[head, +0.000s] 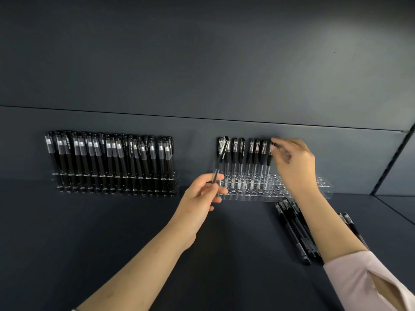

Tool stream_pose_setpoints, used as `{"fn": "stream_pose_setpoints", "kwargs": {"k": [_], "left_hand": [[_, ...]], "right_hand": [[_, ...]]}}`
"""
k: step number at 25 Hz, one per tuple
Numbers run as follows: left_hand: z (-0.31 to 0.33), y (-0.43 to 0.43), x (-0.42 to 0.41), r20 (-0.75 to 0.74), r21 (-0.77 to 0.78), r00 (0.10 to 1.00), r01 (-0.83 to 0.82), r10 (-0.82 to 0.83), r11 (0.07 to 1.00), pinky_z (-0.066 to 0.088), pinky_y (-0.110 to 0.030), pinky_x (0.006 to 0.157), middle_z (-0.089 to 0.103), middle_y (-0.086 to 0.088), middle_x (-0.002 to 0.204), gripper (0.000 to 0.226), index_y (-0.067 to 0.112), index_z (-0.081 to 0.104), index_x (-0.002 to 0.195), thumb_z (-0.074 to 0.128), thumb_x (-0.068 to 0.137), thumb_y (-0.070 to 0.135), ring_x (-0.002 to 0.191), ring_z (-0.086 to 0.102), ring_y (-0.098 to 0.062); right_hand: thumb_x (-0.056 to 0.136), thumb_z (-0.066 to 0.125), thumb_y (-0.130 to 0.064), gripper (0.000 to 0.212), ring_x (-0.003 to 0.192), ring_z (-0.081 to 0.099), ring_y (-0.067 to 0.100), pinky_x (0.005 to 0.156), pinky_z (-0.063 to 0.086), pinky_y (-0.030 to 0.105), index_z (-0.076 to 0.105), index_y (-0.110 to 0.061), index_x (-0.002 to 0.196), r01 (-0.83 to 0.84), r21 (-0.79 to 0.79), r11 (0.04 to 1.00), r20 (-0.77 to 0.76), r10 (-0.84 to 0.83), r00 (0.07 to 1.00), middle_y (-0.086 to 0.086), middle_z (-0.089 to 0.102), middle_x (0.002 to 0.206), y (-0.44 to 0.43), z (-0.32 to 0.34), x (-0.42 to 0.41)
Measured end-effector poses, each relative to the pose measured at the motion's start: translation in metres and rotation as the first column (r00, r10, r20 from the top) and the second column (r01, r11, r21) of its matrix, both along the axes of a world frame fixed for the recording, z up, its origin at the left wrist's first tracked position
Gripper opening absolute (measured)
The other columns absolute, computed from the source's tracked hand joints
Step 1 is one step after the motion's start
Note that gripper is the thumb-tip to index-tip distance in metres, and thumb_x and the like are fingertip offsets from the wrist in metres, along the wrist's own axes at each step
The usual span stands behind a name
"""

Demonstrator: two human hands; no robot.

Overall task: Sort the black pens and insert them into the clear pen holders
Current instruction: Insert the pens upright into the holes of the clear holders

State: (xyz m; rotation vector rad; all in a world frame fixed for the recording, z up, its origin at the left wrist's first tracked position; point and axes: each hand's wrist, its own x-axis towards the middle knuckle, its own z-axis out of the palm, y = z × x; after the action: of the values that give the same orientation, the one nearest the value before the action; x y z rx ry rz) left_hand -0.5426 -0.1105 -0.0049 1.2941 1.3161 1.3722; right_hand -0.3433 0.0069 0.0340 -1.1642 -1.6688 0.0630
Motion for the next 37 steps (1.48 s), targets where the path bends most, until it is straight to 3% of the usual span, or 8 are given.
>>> {"fn": "stream_pose_setpoints", "kwargs": {"k": [5,9,11,13,17,26,30,37], "left_hand": [[-0.004,0.003,0.005,-0.133,0.067,0.988,0.083,-0.074,0.994,0.048,-0.016,0.074,0.072,0.020,0.098,0.025,0.039,0.060,0.116,0.049,0.101,0.022,0.087,0.064,-0.002],[-0.010,0.010,0.018,-0.171,0.101,0.982,0.093,-0.075,0.990,0.047,-0.018,0.076,0.072,0.020,0.103,0.031,0.030,0.055,0.130,0.053,0.099,0.030,0.088,0.063,0.002],[-0.014,0.019,0.020,-0.354,0.213,0.934,0.020,0.058,0.977,0.043,-0.018,0.091,0.067,0.019,0.117,0.038,0.030,0.054,0.135,0.054,0.097,0.038,0.105,0.056,0.005],[-0.018,0.028,0.019,-0.681,0.376,0.685,0.022,0.260,0.926,0.026,-0.023,0.113,0.049,0.013,0.143,0.047,0.029,0.044,0.144,0.047,0.099,0.042,0.132,0.038,-0.003],[-0.026,0.037,0.021,-0.925,0.173,0.359,0.104,0.125,0.980,-0.009,-0.026,0.115,-0.004,0.008,0.163,0.063,0.025,0.004,0.156,0.021,0.102,0.052,0.149,-0.013,-0.011],[-0.032,0.042,0.020,-0.928,0.170,0.350,0.096,0.127,0.981,0.005,-0.028,0.119,0.001,0.010,0.163,0.062,0.026,0.004,0.155,0.021,0.102,0.051,0.149,-0.011,-0.011],[-0.033,0.043,0.019,-0.928,0.199,0.341,0.110,0.151,0.974,0.000,-0.028,0.119,0.001,0.009,0.163,0.062,0.025,0.004,0.155,0.020,0.102,0.051,0.149,-0.012,-0.012],[-0.035,0.044,0.020,-0.939,0.265,0.261,0.123,0.226,0.956,-0.003,-0.036,0.120,0.010,0.000,0.163,0.058,0.022,0.016,0.155,0.019,0.102,0.048,0.151,-0.001,-0.022]], "right_hand": [[0.092,0.062,-0.027,0.025,0.090,0.064,0.007,0.080,0.051,0.020,0.066,-0.027,0.116,-0.426,-0.251,0.869,-0.231,0.374,0.898,-0.009,0.069,0.098,-0.026,0.018,-0.016],[0.089,0.066,-0.011,0.019,0.082,0.066,0.012,0.076,0.057,0.028,0.068,-0.014,0.107,-0.644,-0.272,0.715,-0.472,0.483,0.737,0.010,0.073,0.096,-0.039,0.024,-0.026],[0.087,0.066,-0.006,0.018,0.080,0.067,0.013,0.072,0.057,0.028,0.066,-0.013,0.105,-0.619,-0.188,0.763,-0.540,0.446,0.714,0.010,0.073,0.093,-0.037,0.029,-0.021],[0.087,0.067,-0.006,0.019,0.082,0.069,0.018,0.073,0.057,0.030,0.061,-0.018,0.101,-0.443,-0.060,0.895,-0.563,0.336,0.755,0.006,0.073,0.091,-0.031,0.034,-0.007],[0.090,0.064,-0.015,0.014,0.075,0.063,0.010,0.071,0.048,0.015,0.057,-0.023,0.099,-0.013,0.059,0.998,-0.511,0.041,0.858,-0.005,0.067,0.086,-0.026,0.033,0.025],[0.092,0.062,-0.016,0.012,0.081,0.065,0.011,0.077,0.049,0.015,0.060,-0.021,0.103,0.030,0.042,0.999,-0.358,-0.013,0.934,-0.004,0.070,0.089,-0.010,0.016,0.031],[0.092,0.062,-0.014,0.020,0.083,0.064,0.015,0.074,0.041,0.003,0.068,-0.013,0.111,0.035,-0.027,0.999,-0.067,-0.037,0.997,0.001,0.070,0.095,0.001,0.009,0.026],[0.095,0.059,-0.023,0.035,0.088,0.058,0.014,0.076,0.045,0.020,0.059,-0.027,0.130,-0.025,-0.215,0.976,0.025,0.031,0.999,-0.006,0.066,0.100,-0.009,0.017,0.031]]}}
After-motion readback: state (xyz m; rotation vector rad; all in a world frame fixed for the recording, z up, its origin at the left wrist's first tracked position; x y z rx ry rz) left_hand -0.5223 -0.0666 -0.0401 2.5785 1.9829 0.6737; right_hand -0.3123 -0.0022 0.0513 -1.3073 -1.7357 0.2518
